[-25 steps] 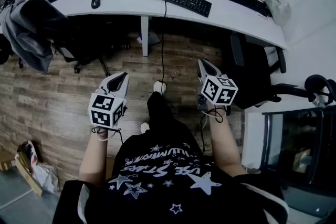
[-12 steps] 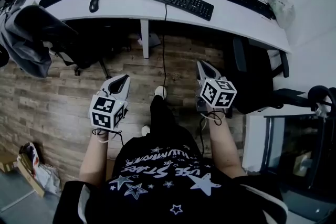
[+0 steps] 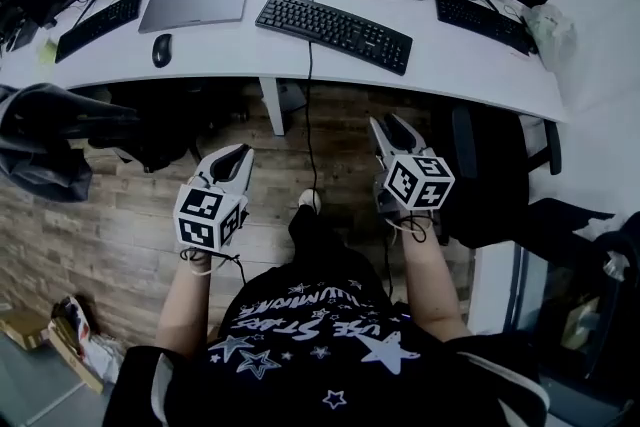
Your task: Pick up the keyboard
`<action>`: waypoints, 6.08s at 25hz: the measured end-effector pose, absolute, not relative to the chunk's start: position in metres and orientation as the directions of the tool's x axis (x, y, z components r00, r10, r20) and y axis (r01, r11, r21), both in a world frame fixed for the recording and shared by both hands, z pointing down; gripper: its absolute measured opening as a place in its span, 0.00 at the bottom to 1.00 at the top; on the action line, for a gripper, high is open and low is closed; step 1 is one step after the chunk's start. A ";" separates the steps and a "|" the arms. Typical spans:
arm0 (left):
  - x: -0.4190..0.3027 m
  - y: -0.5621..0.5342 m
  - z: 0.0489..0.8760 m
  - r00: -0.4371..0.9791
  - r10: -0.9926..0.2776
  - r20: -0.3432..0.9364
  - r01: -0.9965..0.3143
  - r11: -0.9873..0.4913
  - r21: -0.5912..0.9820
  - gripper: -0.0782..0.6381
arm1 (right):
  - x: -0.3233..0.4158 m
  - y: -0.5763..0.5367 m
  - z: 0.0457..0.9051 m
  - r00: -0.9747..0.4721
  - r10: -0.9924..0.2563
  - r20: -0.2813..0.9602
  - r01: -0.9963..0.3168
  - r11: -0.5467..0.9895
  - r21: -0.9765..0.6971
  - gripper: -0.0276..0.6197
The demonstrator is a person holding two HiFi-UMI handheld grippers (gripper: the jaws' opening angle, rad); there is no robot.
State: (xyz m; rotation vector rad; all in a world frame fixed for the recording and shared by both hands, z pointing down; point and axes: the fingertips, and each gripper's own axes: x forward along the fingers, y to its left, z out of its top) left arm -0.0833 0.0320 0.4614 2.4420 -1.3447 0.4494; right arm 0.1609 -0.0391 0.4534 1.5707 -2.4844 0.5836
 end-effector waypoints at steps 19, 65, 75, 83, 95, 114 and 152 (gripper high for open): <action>-0.049 -0.154 0.469 0.553 -0.705 0.444 -0.821 -0.553 0.143 0.70 | 0.178 -0.227 0.491 -0.389 -0.759 0.522 -0.893 0.450 -0.010 0.85; -0.067 -0.350 0.539 0.732 -0.370 0.571 -0.570 -0.792 0.217 0.70 | 0.146 -0.349 0.616 -0.031 0.141 0.989 -0.398 0.906 -0.142 0.93; -0.047 -0.360 0.529 0.713 -0.376 0.592 -0.518 -0.851 0.083 0.70 | 0.136 -0.349 0.593 -0.041 -0.079 0.996 -0.362 0.930 0.059 0.93; -0.012 -0.386 0.510 0.671 -0.290 0.682 -0.320 -0.944 -0.087 0.70 | 0.135 -0.339 0.575 -0.004 -0.367 0.930 -0.344 0.874 0.343 0.93; 0.031 -0.367 0.521 0.432 0.043 0.901 0.198 -0.979 -0.049 0.70 | 0.130 -0.324 0.553 0.008 -0.665 0.747 -0.268 0.718 0.642 0.93; 0.027 -0.309 0.555 0.057 0.213 0.975 0.386 -0.906 0.175 0.30 | 0.126 -0.299 0.532 0.000 -0.900 0.437 -0.153 0.432 0.889 0.93; 0.050 -0.192 0.422 0.594 -0.569 0.569 -0.679 -0.733 -0.024 0.23 | 0.206 -0.205 0.378 -0.114 -0.979 0.169 -0.901 0.174 0.398 0.67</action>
